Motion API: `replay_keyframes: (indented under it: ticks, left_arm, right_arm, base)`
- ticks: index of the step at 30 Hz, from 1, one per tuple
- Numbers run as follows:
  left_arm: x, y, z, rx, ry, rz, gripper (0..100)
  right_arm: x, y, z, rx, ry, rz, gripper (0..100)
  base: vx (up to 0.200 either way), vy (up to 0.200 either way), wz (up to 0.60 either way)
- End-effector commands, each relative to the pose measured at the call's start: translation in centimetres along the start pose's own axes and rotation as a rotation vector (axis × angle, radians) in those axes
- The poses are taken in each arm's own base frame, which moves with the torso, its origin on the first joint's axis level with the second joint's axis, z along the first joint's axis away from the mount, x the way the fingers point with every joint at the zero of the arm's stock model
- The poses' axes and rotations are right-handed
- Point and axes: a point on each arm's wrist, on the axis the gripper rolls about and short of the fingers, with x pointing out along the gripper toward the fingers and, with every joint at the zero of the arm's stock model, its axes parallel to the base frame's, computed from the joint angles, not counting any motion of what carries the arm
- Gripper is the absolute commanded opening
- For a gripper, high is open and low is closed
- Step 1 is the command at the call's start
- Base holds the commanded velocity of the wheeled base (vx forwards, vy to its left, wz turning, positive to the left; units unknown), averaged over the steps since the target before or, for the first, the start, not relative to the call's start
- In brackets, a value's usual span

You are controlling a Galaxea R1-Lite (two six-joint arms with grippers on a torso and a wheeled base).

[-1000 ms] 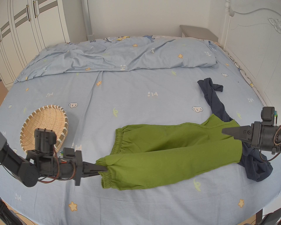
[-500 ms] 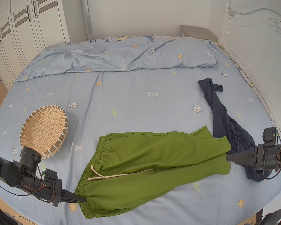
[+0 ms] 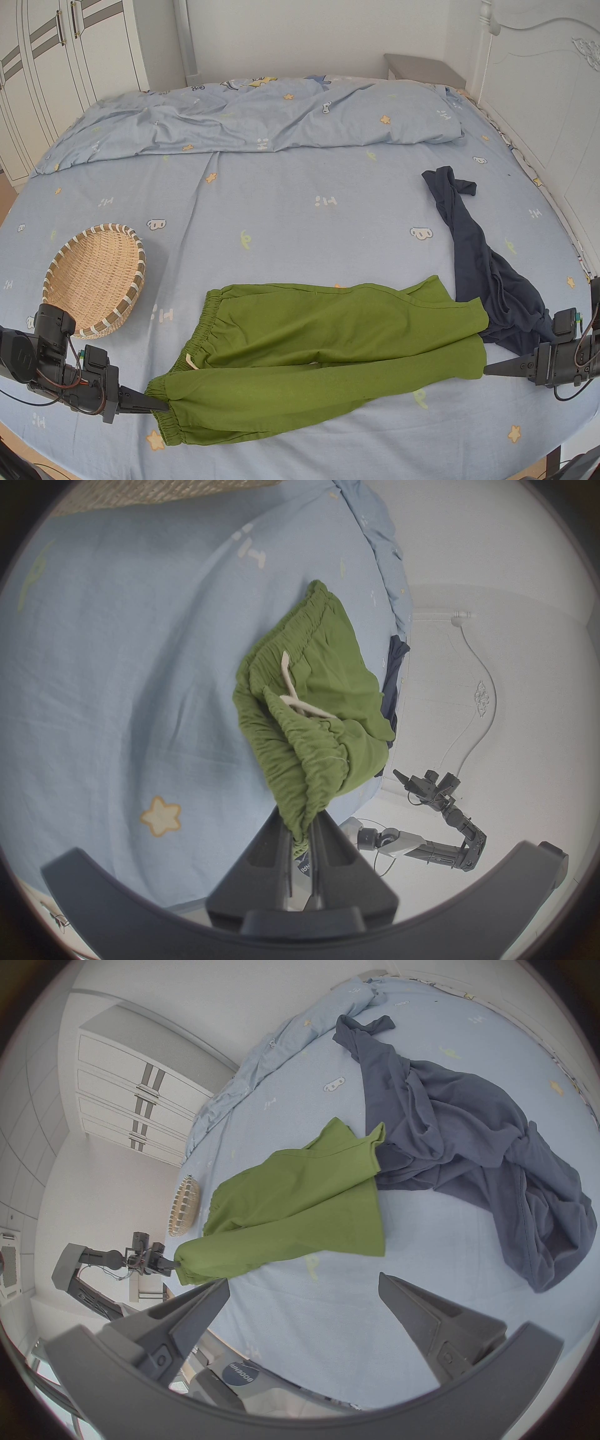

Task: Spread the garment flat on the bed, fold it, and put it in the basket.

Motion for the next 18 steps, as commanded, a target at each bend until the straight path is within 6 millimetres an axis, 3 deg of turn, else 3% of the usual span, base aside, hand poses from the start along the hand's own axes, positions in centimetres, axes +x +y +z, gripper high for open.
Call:
replay_keyframes:
  ticks: [1, 6, 10, 18]
  left_arm:
    - [0.0, 0.9, 1.1, -0.018, -0.030, 0.006, 0]
    - [0.0, 1.0, 1.1, -0.017, -0.030, 0.006, 0]
    - [0.0, 0.9, 1.6, -0.013, -0.036, 0.004, 0]
    - [0.0, 1.6, 3.0, -0.029, -0.053, 0.008, 0]
  right_arm:
    - [2.9, -3.7, 0.0, 0.009, 0.087, -0.015, 100]
    - [4.5, -5.2, -0.2, -0.019, 0.067, 0.042, 100]
    - [7.6, -7.6, -0.5, -0.072, 0.011, 0.056, 100]
    - [9.1, -8.5, -1.5, -0.144, -0.064, 0.100, 100]
  base:
    - [0.000, 0.000, 0.00]
    - [0.000, 0.000, 0.00]
    - [0.000, 0.000, 0.00]
    - [0.000, 0.000, 0.00]
